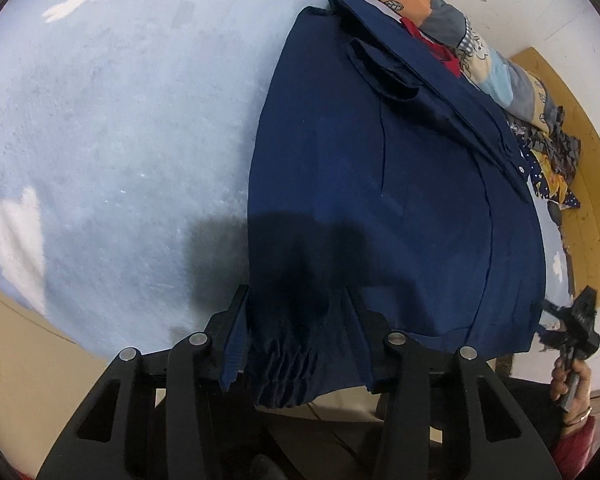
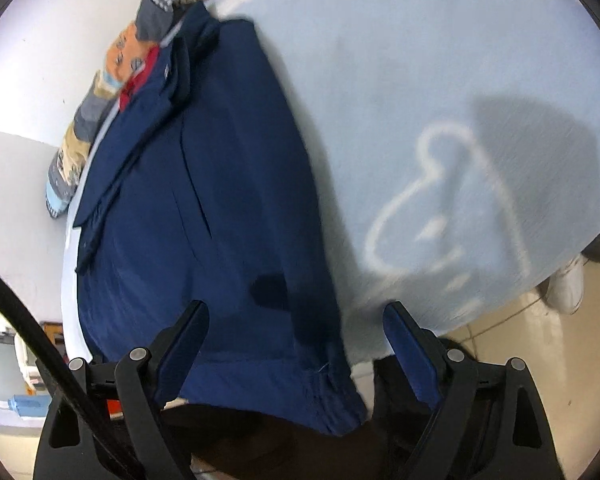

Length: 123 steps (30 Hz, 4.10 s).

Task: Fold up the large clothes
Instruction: 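Grasp the elastic jacket hem with both tools, then lift the hem with both tools and fold it over toward the red collar, then lay the folded jacket down and open both tools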

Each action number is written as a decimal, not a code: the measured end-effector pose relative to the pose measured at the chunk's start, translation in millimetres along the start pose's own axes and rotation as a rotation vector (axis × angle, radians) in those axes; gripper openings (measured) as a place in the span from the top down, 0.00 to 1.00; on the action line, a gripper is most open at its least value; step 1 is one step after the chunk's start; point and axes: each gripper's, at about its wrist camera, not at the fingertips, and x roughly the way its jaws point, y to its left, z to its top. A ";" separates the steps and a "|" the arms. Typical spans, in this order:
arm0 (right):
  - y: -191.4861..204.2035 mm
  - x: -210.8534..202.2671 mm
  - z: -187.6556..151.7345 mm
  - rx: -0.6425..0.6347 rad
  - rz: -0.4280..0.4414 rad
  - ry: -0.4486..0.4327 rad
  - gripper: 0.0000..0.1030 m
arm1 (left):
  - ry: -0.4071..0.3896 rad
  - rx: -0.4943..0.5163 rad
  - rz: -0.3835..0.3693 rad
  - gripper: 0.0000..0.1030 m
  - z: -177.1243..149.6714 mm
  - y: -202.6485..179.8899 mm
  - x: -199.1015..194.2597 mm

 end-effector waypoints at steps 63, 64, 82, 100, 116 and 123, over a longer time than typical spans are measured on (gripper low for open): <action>166.6 -93.7 205.5 -0.254 0.381 -0.398 0.83 | -0.522 0.122 -0.057 0.79 253.9 -104.6 -69.1; 173.4 -81.7 227.2 -0.258 0.357 -0.399 0.83 | -0.520 0.125 -0.049 0.79 268.6 -106.4 -61.8; 132.3 126.4 451.4 0.066 0.300 -0.248 0.55 | -0.255 -0.007 0.033 0.69 473.7 -89.2 127.6; 258.2 108.8 386.9 -0.496 0.086 -0.299 0.46 | -0.429 0.373 0.167 0.24 428.9 -176.8 108.0; 260.8 94.0 317.9 -0.636 -0.103 -0.340 0.76 | -0.482 0.320 0.295 0.16 362.0 -142.2 77.4; 211.2 116.5 262.1 -0.592 -0.217 -0.183 0.78 | -0.291 0.314 0.431 0.15 312.2 -111.4 109.1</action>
